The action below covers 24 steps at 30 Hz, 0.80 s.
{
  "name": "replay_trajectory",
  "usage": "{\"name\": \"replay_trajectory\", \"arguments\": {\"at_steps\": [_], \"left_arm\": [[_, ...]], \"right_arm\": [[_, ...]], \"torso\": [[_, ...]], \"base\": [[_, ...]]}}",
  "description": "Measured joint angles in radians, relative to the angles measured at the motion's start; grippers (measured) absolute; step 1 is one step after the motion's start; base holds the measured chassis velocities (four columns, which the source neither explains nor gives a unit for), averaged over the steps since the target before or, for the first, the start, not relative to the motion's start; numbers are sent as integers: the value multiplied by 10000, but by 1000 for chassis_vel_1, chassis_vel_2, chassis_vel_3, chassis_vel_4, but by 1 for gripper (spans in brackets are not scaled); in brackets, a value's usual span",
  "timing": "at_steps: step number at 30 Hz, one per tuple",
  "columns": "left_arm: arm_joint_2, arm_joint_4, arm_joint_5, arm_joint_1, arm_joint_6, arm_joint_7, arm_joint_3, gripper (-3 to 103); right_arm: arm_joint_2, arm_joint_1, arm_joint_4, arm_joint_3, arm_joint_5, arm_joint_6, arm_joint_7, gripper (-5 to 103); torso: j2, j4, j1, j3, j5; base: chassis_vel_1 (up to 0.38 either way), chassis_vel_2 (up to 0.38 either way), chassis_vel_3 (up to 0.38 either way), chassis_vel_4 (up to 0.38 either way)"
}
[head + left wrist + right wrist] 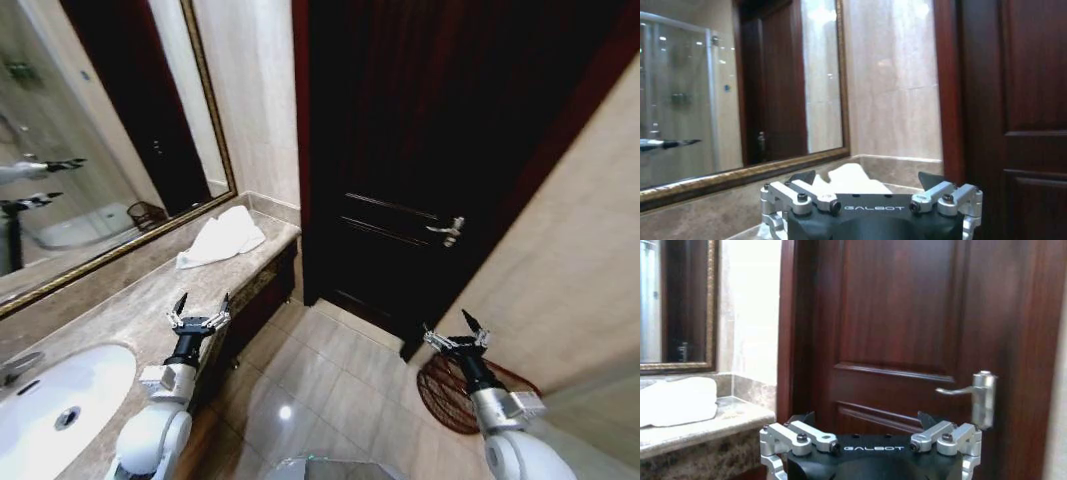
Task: Discard the used towel into the hamper.
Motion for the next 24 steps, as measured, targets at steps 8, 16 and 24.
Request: {"name": "replay_trajectory", "arguments": {"at_steps": [8, 16, 24], "left_arm": [[-43, -26, 57, 28, -25, -3, 0, 100], [-45, 66, 68, -43, -25, -3, 38, 100], [-45, 132, 70, -64, -24, -83, 88, 100]], "right_arm": [[15, 3, -6, -17, -65, 82, -15, 100], [-6, 28, -72, -22, -86, 83, -26, 100], [23, 82, -184, -73, -117, 79, -68, 100]], "torso": [[1, 2, -2, -1, 2], [0, 1, -1, 0, 0], [0, 3, 0, 0, 4]], "base": [[-86, 259, 274, -76], [-83, 261, 261, -81], [-99, 260, 271, -92]]}}
